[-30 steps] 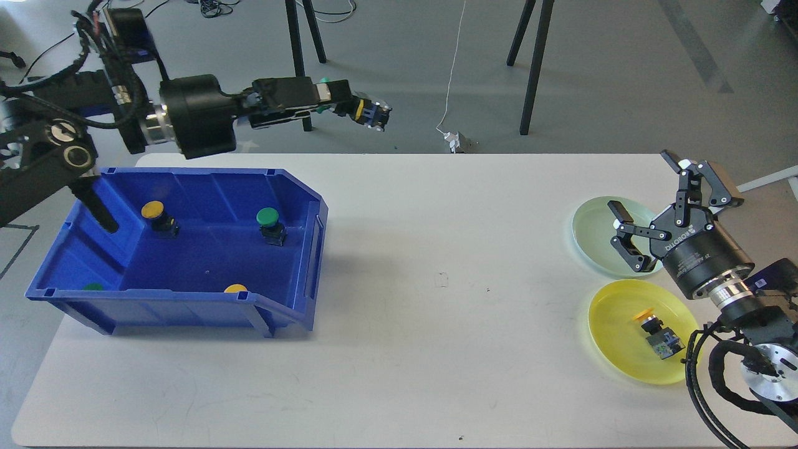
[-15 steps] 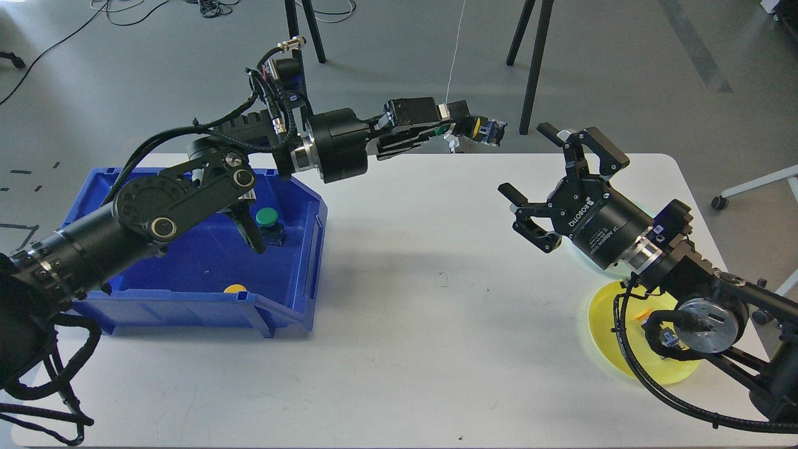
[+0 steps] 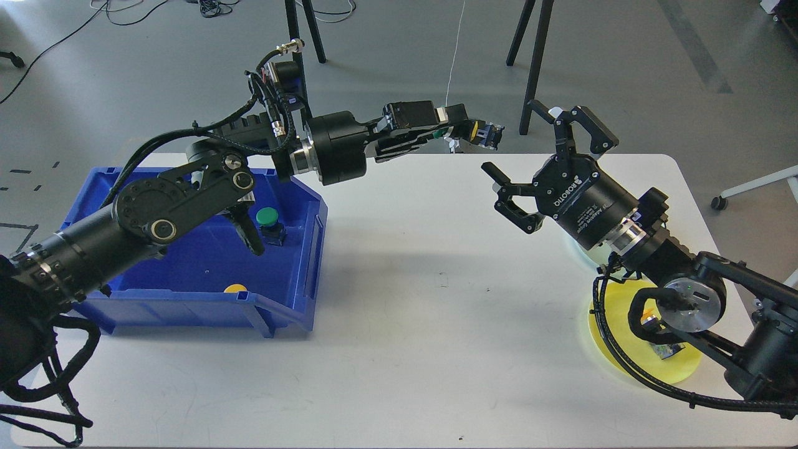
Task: Pass button and place on color plate
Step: 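Bring the left gripper with the button toward the right gripper, then grasp the second button with the right gripper and open the left gripper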
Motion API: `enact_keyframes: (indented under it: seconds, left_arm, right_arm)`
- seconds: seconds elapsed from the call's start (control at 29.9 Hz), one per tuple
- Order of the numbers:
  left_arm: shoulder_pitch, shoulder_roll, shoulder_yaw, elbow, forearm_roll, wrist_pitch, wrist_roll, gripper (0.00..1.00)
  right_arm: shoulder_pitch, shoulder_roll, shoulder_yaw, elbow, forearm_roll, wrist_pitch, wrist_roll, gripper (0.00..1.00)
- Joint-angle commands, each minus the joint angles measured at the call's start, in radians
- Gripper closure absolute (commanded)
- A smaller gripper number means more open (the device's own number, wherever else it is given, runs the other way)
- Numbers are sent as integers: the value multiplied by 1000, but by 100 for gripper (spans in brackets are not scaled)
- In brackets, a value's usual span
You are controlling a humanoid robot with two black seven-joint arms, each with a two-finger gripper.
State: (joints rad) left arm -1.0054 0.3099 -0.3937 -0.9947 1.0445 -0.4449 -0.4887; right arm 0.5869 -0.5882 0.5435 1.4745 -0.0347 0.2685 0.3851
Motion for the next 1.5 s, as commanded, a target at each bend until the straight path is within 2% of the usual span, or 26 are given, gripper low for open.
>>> enact_keyframes:
  seconds: [0.0, 0.23, 0.3, 0.4, 0.53, 0.63, 0.73, 0.84, 0.97, 1.0, 1.04, 1.07, 1.14, 1.27, 1.47]
  left_arm:
    - [1, 2, 3, -4, 2, 0, 0, 95]
    - [1, 2, 4, -4, 2, 0, 0, 95]
    - [1, 2, 6, -4, 2, 0, 0, 95]
    - [1, 2, 4, -4, 2, 0, 0, 95]
    - [1, 2, 4, -4, 2, 0, 0, 95]
    - [2, 2, 4, -4, 2, 0, 0, 95]
    - [2, 2, 3, -4, 2, 0, 0, 94]
    - [2, 2, 4, -4, 2, 0, 0, 94]
    - [2, 2, 4, -4, 2, 0, 0, 92]
    - [2, 2, 3, -4, 2, 2, 0, 86]
    - [2, 2, 1, -4, 0, 2, 0, 75]
    - [2, 0, 0, -4, -1, 2, 0, 58]
    - [4, 0, -2, -4, -7, 2, 0, 31]
    - [8, -2, -7, -1, -14, -4, 0, 24]
    - [13, -2, -30, 2, -15, -9, 0, 22]
  right_arm:
    - [53, 10, -57, -16, 3, -2, 0, 1]
    - [99, 85, -73, -63, 3, -6, 0, 5]
    - [105, 90, -77, -66, 3, -9, 0, 9]
    - [106, 90, -77, -69, 3, -9, 0, 22]
    - [106, 90, -79, -69, 1, -9, 0, 47]
    - [108, 88, -80, -69, -7, -8, 0, 61]
    - [114, 90, -80, -69, -8, -15, -2, 82]
    - [122, 88, -80, -69, -4, -22, -2, 94]
    - [122, 88, -80, -69, -2, -23, -6, 98]
    - [122, 88, -80, -69, -2, -23, -8, 99]
    - [122, 87, -82, -68, -2, -23, -8, 99]
    - [122, 87, -82, -68, -2, -23, -8, 99]
    - [122, 87, -92, -68, -1, -23, -8, 99]
    - [123, 81, -111, -65, -1, -31, -8, 99]
    - [53, 54, -42, -68, 4, -61, 1, 99]
